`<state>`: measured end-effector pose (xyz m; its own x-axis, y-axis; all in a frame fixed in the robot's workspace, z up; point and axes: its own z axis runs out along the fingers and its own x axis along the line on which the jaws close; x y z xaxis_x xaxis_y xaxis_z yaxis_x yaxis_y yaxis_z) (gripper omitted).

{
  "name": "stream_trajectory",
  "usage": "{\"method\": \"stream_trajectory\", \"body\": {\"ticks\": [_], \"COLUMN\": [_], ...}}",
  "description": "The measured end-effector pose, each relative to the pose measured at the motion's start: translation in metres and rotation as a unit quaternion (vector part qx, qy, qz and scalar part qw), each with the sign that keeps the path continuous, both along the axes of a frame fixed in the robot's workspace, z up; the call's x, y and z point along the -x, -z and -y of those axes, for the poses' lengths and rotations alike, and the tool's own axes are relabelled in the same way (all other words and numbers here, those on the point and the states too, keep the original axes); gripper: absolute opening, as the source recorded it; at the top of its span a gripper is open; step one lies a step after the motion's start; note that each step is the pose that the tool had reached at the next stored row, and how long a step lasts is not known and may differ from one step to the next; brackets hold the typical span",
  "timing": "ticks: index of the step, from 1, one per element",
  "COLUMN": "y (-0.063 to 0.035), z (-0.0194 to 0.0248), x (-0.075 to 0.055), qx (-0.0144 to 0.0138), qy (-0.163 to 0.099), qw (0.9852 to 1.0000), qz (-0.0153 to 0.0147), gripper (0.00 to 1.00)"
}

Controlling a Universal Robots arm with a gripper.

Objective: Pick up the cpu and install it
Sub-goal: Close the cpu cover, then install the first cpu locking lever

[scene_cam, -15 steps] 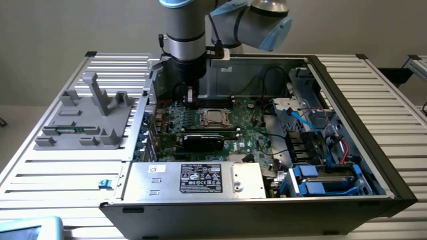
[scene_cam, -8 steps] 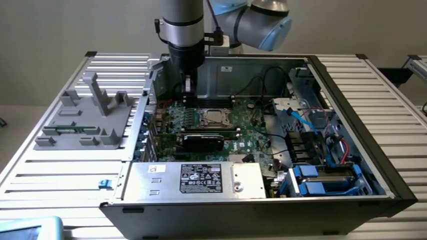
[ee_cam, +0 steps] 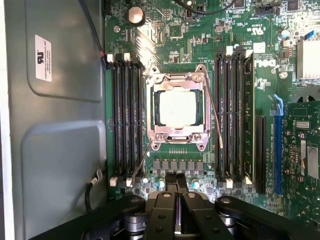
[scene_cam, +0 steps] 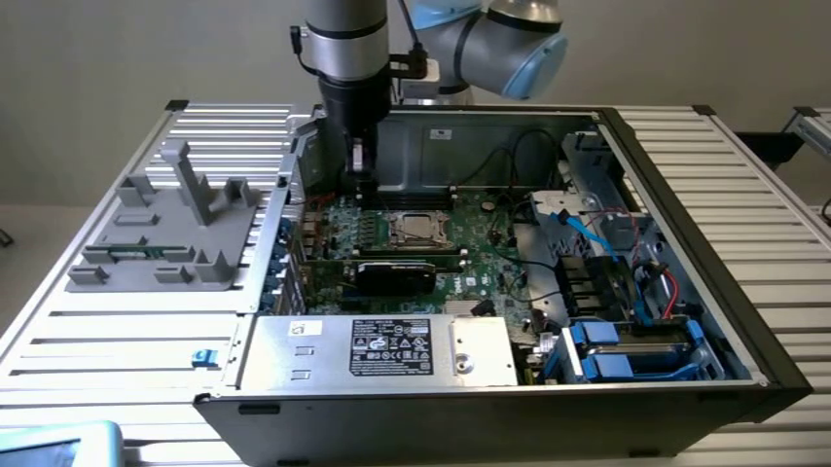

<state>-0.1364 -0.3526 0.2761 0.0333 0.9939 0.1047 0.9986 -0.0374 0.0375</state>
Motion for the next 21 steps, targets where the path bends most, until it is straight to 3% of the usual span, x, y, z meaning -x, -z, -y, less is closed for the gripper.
{"method": "stream_trajectory", "body": {"ticks": [8, 13, 17, 21], "y": [-0.0069, -0.0104, -0.0117, -0.0118], "z": [-0.0017, -0.0027, -0.0034, -0.0034], "x": [0.008, 0.009, 0.01, 0.01], "qx": [-0.006, -0.0166, -0.023, -0.0232], "qy": [0.0, 0.0, 0.0, 0.0], "qw": [1.0, 0.9999, 0.9997, 0.9997], "qz": [0.0001, -0.0001, 0.0, -0.0002], "gripper": [0.11, 0.11, 0.11, 0.11]}}
